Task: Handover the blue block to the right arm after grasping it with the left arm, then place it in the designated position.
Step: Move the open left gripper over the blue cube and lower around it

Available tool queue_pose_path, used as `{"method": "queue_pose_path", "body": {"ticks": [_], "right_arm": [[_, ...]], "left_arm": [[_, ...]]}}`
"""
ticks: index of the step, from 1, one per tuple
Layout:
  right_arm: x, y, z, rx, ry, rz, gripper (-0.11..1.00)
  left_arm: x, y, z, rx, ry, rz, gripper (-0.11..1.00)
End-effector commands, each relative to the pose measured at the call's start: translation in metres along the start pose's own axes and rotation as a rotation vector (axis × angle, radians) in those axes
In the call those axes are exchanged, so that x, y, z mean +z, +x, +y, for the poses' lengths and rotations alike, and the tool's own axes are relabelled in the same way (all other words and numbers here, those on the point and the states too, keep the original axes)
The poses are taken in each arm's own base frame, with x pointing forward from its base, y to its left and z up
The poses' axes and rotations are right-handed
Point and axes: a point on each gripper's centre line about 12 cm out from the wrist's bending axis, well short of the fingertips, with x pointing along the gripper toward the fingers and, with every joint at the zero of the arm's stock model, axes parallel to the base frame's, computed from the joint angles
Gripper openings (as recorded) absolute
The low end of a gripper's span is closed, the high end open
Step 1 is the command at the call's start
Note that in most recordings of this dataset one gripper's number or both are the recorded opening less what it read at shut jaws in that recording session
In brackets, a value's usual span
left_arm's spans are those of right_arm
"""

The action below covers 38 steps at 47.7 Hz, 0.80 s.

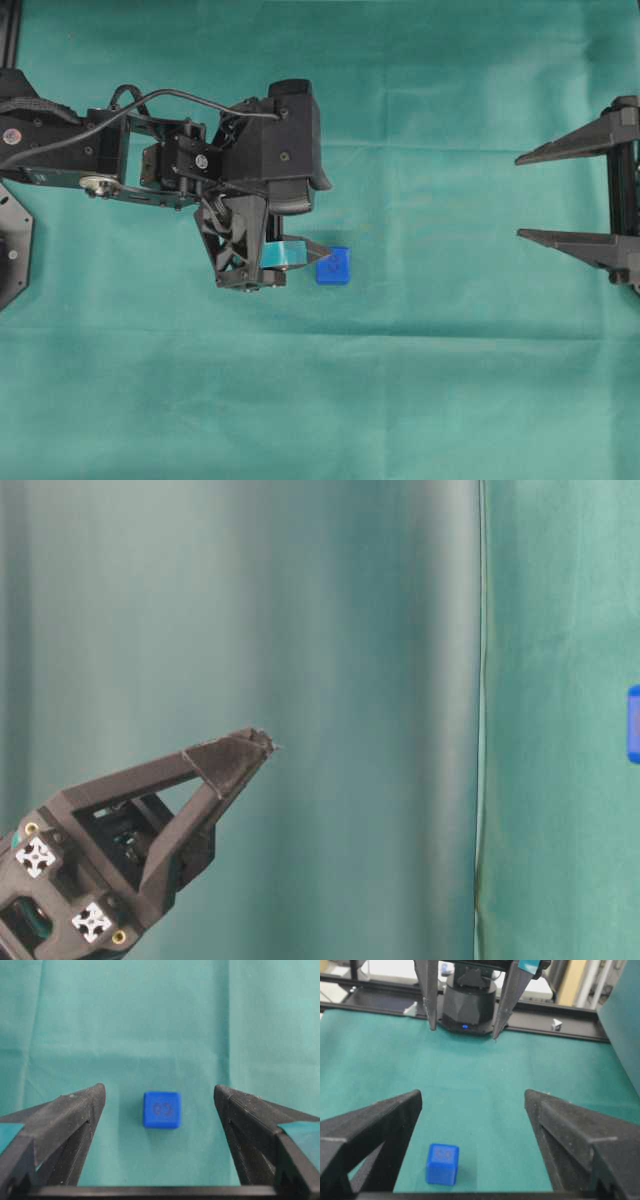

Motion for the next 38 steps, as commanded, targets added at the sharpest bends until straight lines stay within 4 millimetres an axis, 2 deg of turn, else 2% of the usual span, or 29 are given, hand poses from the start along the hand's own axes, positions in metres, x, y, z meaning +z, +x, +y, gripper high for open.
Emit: {"method": "queue_pose_path", "body": {"ticks": [1, 20, 38], "right_arm": [[0.010, 0.002, 0.000, -0.001, -0.005, -0.023, 0.95], [0.010, 0.002, 0.000, -0.001, -0.005, -0.023, 0.95], [0.010, 0.002, 0.000, -0.001, -0.006, -0.020, 0.95]], "left_arm": [[0.012, -0.010, 0.000, 0.000, 0.001, -0.045, 1.00], [0.011, -0.008, -0.001, -0.002, 0.003, -0.040, 1.00], [0.001, 0.012, -0.005, -0.010, 0.010, -0.023, 1.00]]}}
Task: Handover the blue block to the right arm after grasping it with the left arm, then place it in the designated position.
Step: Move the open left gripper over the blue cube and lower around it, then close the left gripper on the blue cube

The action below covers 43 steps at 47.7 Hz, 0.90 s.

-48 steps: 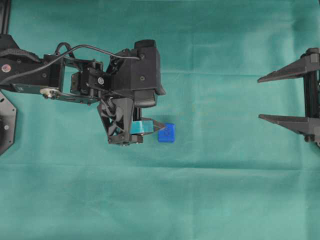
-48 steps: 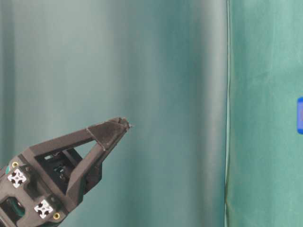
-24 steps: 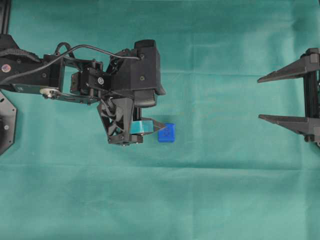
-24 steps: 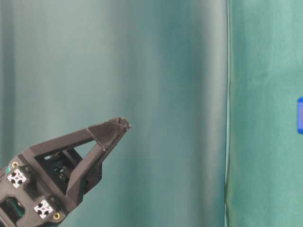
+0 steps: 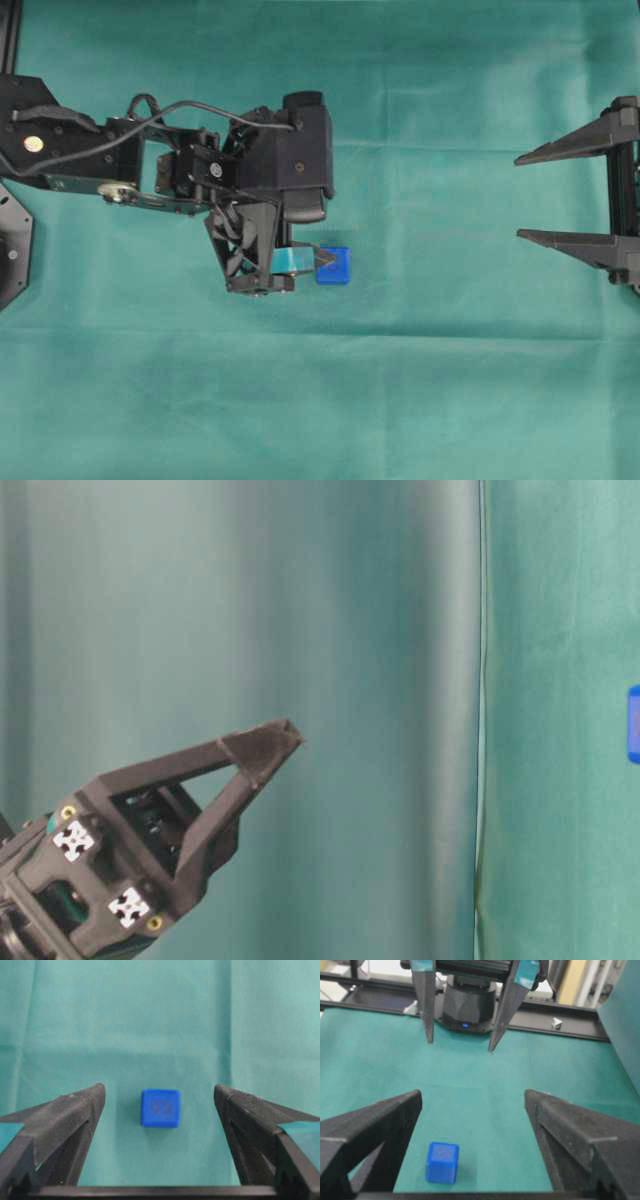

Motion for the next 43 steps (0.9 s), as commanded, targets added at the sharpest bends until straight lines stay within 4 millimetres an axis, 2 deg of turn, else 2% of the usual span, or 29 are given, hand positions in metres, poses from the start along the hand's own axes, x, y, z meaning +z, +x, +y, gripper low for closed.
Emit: {"method": "queue_pose_path", "body": {"ticks": [1, 15, 33, 43], "right_arm": [[0.010, 0.003, 0.000, -0.002, -0.004, -0.025, 0.95], [0.009, 0.004, 0.000, -0.002, -0.004, -0.017, 0.95], [0.008, 0.004, 0.000, -0.002, -0.004, -0.014, 0.95], [0.007, 0.005, 0.000, -0.002, -0.004, -0.009, 0.95]], "left_arm": [[0.004, -0.001, -0.003, -0.006, 0.008, -0.037, 1.00], [-0.021, 0.032, -0.002, -0.005, 0.008, -0.003, 1.00], [-0.059, 0.086, -0.001, -0.002, 0.008, 0.072, 1.00], [-0.070, 0.099, -0.001, -0.002, 0.008, 0.081, 1.00]]}}
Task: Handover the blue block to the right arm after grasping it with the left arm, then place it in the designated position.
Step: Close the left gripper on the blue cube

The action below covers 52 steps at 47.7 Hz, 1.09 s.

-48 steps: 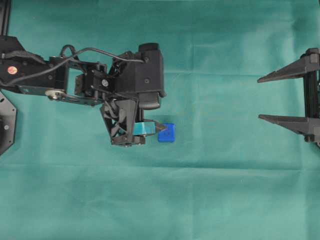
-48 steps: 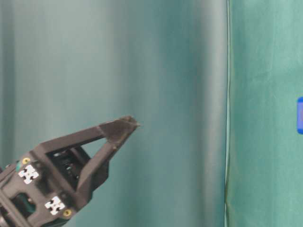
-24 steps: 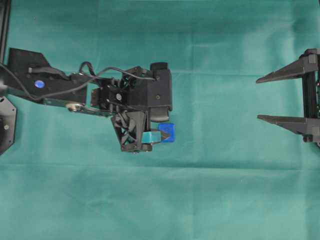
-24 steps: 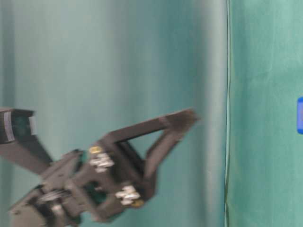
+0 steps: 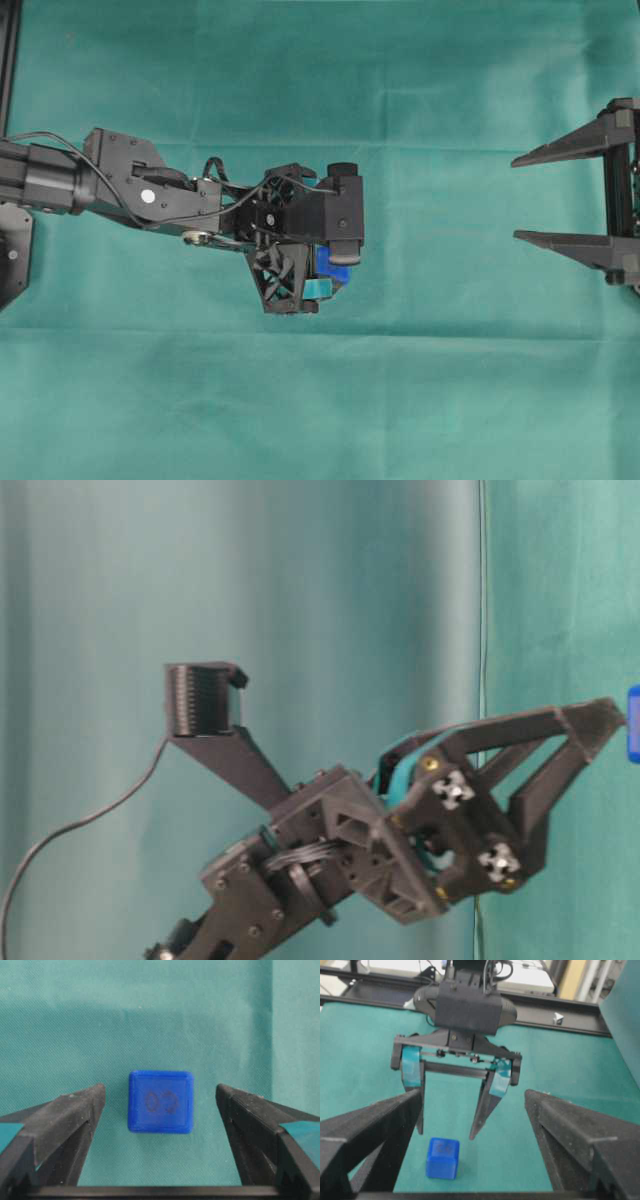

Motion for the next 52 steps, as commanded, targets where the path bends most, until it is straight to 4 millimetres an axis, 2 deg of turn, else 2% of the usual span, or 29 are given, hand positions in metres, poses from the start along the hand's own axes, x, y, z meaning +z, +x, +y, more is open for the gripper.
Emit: {"method": "queue_pose_path", "body": {"ticks": [1, 25, 38, 41, 49, 50, 52], "right_arm": [[0.010, 0.003, 0.000, -0.001, -0.003, -0.021, 0.95], [0.009, 0.003, 0.000, -0.001, -0.004, -0.018, 0.95], [0.009, 0.003, 0.000, -0.001, -0.003, -0.018, 0.95], [0.008, 0.004, 0.000, -0.001, -0.004, -0.015, 0.95], [0.008, 0.004, 0.000, -0.001, -0.004, -0.015, 0.95], [0.008, 0.004, 0.000, -0.001, -0.004, -0.015, 0.95], [0.009, 0.004, 0.000, -0.001, -0.004, -0.017, 0.95]], "left_arm": [[0.007, -0.003, -0.002, -0.003, 0.005, -0.040, 1.00], [-0.021, 0.037, 0.000, -0.001, 0.007, 0.014, 1.00], [-0.024, 0.040, 0.000, -0.001, 0.005, 0.023, 0.99], [-0.024, 0.040, -0.001, -0.001, 0.007, 0.028, 0.93], [-0.025, 0.040, 0.000, -0.001, 0.012, 0.026, 0.50], [-0.024, 0.040, 0.000, -0.001, 0.010, 0.025, 0.46], [-0.024, 0.040, 0.000, -0.001, 0.010, 0.025, 0.47]]}}
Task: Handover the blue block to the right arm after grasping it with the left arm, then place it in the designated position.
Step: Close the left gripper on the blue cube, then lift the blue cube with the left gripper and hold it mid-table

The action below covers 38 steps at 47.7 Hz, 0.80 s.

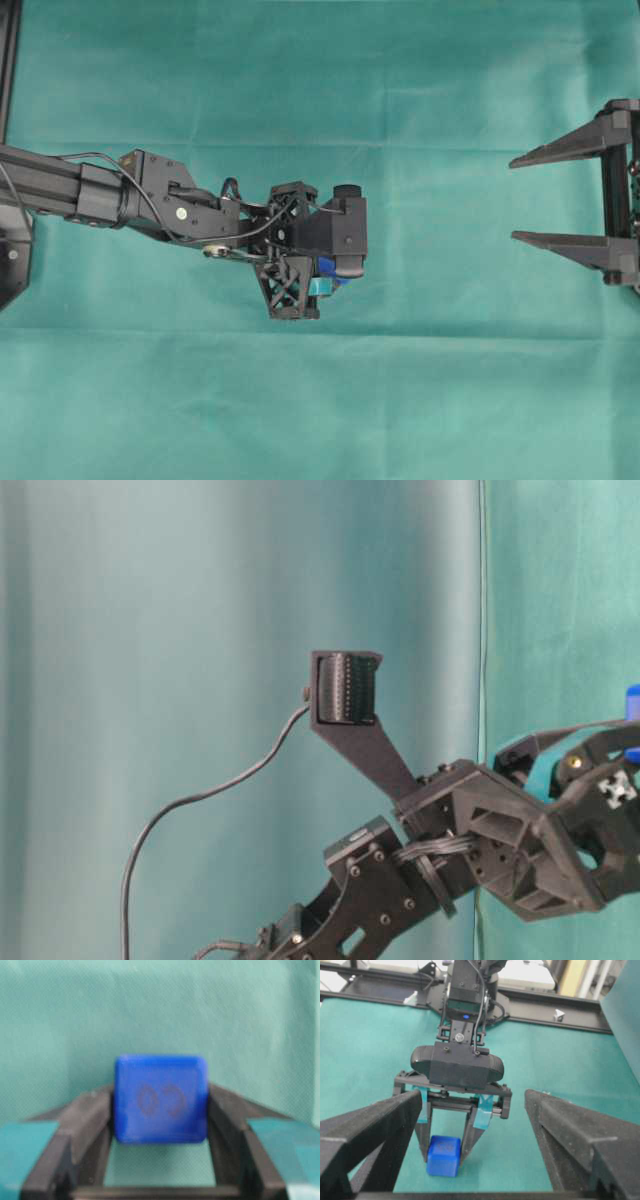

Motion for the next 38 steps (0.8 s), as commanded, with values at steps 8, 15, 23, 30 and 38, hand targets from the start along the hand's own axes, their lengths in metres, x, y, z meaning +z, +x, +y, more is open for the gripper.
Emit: {"method": "queue_pose_path", "body": {"ticks": [8, 15, 23, 30, 38], "right_arm": [[0.010, 0.002, 0.000, -0.001, -0.001, -0.026, 0.95], [0.010, 0.002, 0.000, -0.001, -0.003, -0.025, 0.95], [0.010, 0.002, 0.000, -0.001, -0.003, -0.025, 0.95], [0.010, 0.002, 0.000, -0.001, -0.003, -0.025, 0.95], [0.010, 0.002, 0.000, 0.001, -0.003, -0.025, 0.95]], "left_arm": [[0.008, -0.007, -0.002, -0.003, 0.002, -0.031, 0.47], [0.008, -0.007, -0.002, -0.002, 0.001, -0.028, 0.47], [0.013, -0.013, -0.002, -0.003, -0.002, -0.044, 0.47], [0.019, -0.024, -0.002, -0.003, -0.001, -0.058, 0.47], [0.033, -0.049, -0.002, -0.004, -0.001, -0.074, 0.47]]}}
